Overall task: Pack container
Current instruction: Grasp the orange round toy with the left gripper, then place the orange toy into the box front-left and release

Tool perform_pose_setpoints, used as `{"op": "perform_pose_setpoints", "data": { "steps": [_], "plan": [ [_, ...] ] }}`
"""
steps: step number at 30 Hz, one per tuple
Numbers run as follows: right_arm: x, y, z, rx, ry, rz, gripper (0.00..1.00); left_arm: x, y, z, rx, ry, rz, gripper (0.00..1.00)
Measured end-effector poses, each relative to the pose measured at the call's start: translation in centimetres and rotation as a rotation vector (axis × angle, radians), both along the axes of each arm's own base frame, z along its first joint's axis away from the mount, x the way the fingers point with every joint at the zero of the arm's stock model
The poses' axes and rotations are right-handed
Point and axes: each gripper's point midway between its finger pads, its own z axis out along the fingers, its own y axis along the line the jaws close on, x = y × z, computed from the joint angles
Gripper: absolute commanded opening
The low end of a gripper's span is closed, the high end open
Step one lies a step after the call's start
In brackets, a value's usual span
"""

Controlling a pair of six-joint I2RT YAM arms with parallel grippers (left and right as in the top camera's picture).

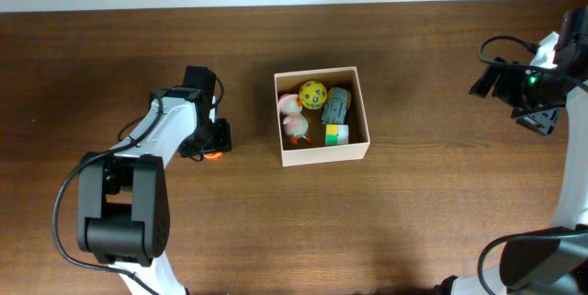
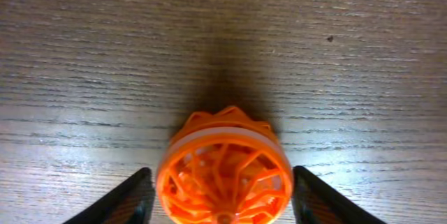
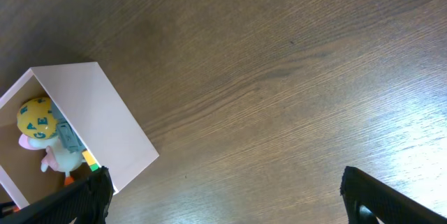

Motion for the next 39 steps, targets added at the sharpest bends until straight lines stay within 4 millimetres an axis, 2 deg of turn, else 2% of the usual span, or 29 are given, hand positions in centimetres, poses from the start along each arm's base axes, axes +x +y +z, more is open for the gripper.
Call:
{"op": "perform_pose_setpoints", "data": {
  "steps": [7, 14, 21, 25, 29, 32, 35, 39],
  "plan": [
    [0.0, 0.0, 0.0, 0.000, 0.000, 0.000, 0.99, 0.1, -0.1, -0.1, -0.006, -0.002, -0.002, 0.63],
    [0.0, 0.0, 0.0, 0.000, 0.000, 0.000, 0.99, -0.2, -0.3, -1.1, -0.015, 0.027, -0.003, 0.63],
    [0.0, 0.0, 0.0, 0.000, 0.000, 0.000, 0.99, -0.2, -0.3, -1.1, -0.015, 0.029, -0.003, 0.45],
    [0.0, 0.0, 0.0, 0.000, 0.000, 0.000, 0.99, -0.6, -0.3, -0.5, -0.013, 0.057, -0.003, 0.45],
    [0.0, 0.0, 0.0, 0.000, 0.000, 0.000, 0.99, 0.1, -0.6, 1.5, -0.024, 0.061, -0.005, 0.45],
    [0.0, 0.0, 0.0, 0.000, 0.000, 0.000, 0.99, 1.7, -1.5, 4.3, -0.057, 0.028, -0.021, 0.45],
    [0.0, 0.0, 0.0, 0.000, 0.001, 0.000, 0.99, 3.6, -3.5, 8.3, -0.104, -0.029, -0.063, 0.45],
    [0.0, 0.0, 0.0, 0.000, 0.000, 0.000, 0.99, 5.5, -8.0, 14.0, -0.156, -0.149, -0.161, 0.46]
  ]
}}
